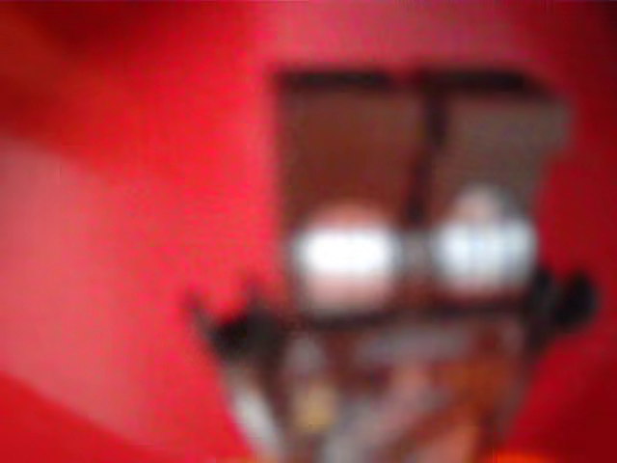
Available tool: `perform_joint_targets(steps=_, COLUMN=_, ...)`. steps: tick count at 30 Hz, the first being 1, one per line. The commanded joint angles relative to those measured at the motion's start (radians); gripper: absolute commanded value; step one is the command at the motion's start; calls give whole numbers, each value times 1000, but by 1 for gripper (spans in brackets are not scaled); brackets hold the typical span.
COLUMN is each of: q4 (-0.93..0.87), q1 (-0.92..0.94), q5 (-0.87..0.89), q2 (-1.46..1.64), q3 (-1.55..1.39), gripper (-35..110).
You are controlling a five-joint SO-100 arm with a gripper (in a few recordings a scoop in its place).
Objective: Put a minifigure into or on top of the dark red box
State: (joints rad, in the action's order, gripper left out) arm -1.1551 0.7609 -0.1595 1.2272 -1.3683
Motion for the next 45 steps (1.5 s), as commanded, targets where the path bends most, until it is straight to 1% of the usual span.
perform_joint_targets(steps=1, q4=-75, q1=31, q5=-21, q2=-9, q3=94, gripper=21)
perform_joint_targets(steps=4, q4=-126, q1=21, q5=-28, q2=64, q3=72, gripper=20)
perform_joint_targets(steps=7, q4=-183, q1=-29, q5=-37, q2=206, q3=-9, gripper=19)
perform_joint_targets(steps=11, q4=-221, q1=-189, q5=-57, q2=541, q3=-227, gripper=19)
perform_joint_targets(steps=15, q4=-229, q1=-495, q5=-86, q2=943, q3=-489, gripper=21)
perform_joint_targets(steps=19, q4=-213, q1=-927, q5=-61, q2=1262, q3=-719, gripper=21)
perform_joint_targets(steps=21, q4=-167, q1=-1123, q5=-31, q2=1382, q3=-844, gripper=19)
perform_joint_targets(steps=23, q4=-109, q1=-1276, q5=-6, q2=1463, q3=-973, gripper=17)
perform_joint_targets(steps=26, q4=-25, q1=-1430, q5=14, q2=1525, q3=-1146, gripper=16)
perform_joint_targets(steps=30, q4=43, q1=-1557, q5=54, q2=1543, q3=-1296, gripper=12)
perform_joint_targets(steps=36, q4=106, q1=-1647, q5=181, q2=1624, q3=-1497, gripper=13)
perform_joint_targets(steps=38, q4=81, q1=-1666, q5=225, q2=1664, q3=-1540, gripper=12)
perform_joint_targets(steps=42, q4=12, q1=-1666, q5=256, q2=1789, q3=-1572, gripper=7)
perform_joint_targets(steps=45, q4=-100, q1=-1675, q5=276, q2=1951, q3=-1603, gripper=6)
